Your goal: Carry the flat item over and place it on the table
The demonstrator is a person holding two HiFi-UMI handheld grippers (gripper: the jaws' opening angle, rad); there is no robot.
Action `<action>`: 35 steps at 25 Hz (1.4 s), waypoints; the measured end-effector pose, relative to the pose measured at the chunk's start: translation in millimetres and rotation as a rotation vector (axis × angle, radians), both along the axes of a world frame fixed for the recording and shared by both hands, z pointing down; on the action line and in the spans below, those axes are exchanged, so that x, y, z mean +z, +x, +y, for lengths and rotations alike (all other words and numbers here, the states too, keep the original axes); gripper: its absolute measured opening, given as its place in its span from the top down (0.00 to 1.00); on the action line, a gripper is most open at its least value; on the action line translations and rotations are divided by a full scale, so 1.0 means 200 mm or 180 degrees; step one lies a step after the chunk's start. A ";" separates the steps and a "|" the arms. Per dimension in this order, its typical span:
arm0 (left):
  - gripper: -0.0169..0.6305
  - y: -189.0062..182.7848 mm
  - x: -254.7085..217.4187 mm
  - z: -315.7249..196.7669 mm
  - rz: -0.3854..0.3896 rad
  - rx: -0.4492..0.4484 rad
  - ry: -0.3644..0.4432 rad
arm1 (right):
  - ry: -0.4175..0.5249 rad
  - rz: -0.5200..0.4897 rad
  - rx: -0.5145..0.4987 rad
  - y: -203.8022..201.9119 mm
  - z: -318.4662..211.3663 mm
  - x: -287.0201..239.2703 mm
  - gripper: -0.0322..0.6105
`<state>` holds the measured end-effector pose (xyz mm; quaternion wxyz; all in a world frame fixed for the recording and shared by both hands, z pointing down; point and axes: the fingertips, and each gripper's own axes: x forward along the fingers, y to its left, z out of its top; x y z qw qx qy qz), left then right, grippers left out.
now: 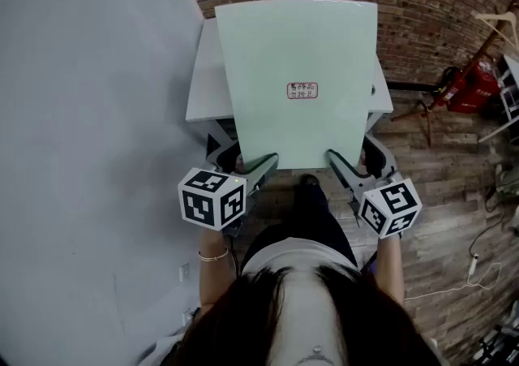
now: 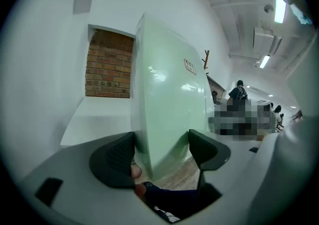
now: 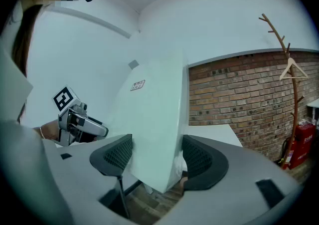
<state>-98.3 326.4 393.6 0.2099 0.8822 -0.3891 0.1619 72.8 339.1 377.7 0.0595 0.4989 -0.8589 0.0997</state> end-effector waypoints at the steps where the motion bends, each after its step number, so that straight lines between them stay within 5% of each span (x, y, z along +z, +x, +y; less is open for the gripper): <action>1: 0.43 0.01 0.00 -0.02 0.0024 -0.0009 0.0004 | 0.0007 -0.0020 0.0003 0.01 -0.02 0.00 0.43; 14: 0.43 0.04 -0.03 -0.12 0.0022 -0.0076 -0.0022 | 0.0075 0.0087 -0.0066 0.03 -0.13 -0.03 0.43; 35: 0.43 0.23 -0.01 -0.82 0.0026 -0.0092 -0.0150 | -0.0048 0.0072 -0.0070 0.22 -0.84 -0.01 0.43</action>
